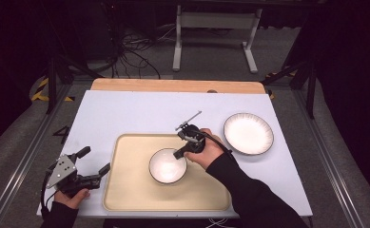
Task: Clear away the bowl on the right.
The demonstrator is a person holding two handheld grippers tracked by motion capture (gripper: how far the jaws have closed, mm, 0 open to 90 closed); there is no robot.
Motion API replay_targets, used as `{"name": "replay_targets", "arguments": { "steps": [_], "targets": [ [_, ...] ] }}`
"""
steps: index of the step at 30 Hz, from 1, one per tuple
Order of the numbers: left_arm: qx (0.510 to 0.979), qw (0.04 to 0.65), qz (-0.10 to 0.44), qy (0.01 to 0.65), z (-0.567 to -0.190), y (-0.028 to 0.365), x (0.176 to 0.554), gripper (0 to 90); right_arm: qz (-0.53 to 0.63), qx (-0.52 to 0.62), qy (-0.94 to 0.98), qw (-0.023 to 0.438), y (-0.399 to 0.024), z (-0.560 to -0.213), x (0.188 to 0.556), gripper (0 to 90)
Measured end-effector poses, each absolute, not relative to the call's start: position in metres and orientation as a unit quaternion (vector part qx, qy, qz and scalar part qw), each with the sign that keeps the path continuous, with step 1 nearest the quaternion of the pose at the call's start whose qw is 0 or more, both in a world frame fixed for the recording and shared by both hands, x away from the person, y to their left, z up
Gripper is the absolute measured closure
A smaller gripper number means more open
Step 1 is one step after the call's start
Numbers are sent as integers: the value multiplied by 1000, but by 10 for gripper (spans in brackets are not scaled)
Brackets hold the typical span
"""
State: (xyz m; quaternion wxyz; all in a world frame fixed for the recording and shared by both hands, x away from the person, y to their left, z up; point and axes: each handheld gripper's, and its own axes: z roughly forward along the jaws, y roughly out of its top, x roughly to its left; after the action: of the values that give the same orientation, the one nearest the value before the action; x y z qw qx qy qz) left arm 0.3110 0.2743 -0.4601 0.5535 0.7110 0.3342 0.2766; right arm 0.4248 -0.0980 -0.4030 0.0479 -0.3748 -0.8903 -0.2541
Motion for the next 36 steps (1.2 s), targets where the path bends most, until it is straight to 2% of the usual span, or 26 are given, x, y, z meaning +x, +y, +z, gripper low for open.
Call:
{"name": "replay_targets", "arguments": {
  "steps": [8,13,22,28,36],
  "targets": [
    [711,553,276,334,-460,274,311,76,-274,-370,-887,38,-101,-400,425,714],
    [713,552,275,335,-460,274,311,76,-298,-359,-884,26,-103,-394,422,588],
    [713,551,275,335,-460,274,312,76,-349,-315,-882,-32,-106,-383,415,398],
    [711,553,276,335,-460,274,311,77,-382,-286,-876,-68,-111,-376,410,340],
    [713,552,276,335,-460,274,311,76,-421,-260,-863,-100,-120,-363,401,310]
  ]
}}
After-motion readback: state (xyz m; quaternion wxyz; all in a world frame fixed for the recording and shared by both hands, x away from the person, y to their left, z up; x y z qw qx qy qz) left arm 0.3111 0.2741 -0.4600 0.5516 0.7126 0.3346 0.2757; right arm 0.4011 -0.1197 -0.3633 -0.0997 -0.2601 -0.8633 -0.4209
